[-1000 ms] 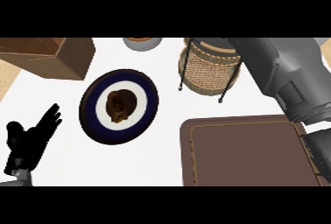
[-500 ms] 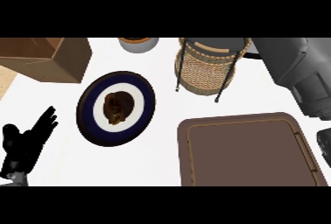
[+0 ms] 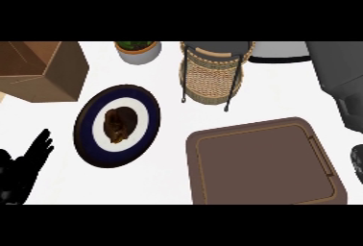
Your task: Pick the bell pepper from the tray and place it in the tiered basket
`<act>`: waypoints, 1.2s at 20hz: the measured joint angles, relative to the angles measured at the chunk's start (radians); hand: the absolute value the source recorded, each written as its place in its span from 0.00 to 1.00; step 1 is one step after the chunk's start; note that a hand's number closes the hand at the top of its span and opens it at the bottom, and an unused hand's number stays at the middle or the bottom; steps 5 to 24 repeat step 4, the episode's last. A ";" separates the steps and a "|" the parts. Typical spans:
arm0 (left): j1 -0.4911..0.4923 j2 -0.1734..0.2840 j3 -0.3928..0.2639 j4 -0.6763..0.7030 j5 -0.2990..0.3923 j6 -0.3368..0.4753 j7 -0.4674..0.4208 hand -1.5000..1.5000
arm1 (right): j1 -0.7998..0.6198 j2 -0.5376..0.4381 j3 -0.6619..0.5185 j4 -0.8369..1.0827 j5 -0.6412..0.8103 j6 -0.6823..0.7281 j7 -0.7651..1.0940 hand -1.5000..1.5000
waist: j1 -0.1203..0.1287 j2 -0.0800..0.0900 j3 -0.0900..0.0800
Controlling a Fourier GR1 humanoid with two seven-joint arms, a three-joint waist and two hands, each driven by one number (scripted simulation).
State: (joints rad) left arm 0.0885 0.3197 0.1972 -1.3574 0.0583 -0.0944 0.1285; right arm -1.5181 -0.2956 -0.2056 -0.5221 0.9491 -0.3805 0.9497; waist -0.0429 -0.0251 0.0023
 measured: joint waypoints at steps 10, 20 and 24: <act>0.026 0.000 0.013 -0.008 0.006 0.005 0.002 0.50 | 0.099 0.015 -0.036 -0.170 -0.073 -0.030 -0.037 0.00 | -0.026 -0.011 0.001; 0.026 0.000 0.013 -0.008 0.006 0.005 0.002 0.50 | 0.099 0.015 -0.036 -0.170 -0.073 -0.030 -0.037 0.00 | -0.026 -0.011 0.001; 0.026 0.000 0.013 -0.008 0.006 0.005 0.002 0.50 | 0.099 0.015 -0.036 -0.170 -0.073 -0.030 -0.037 0.00 | -0.026 -0.011 0.001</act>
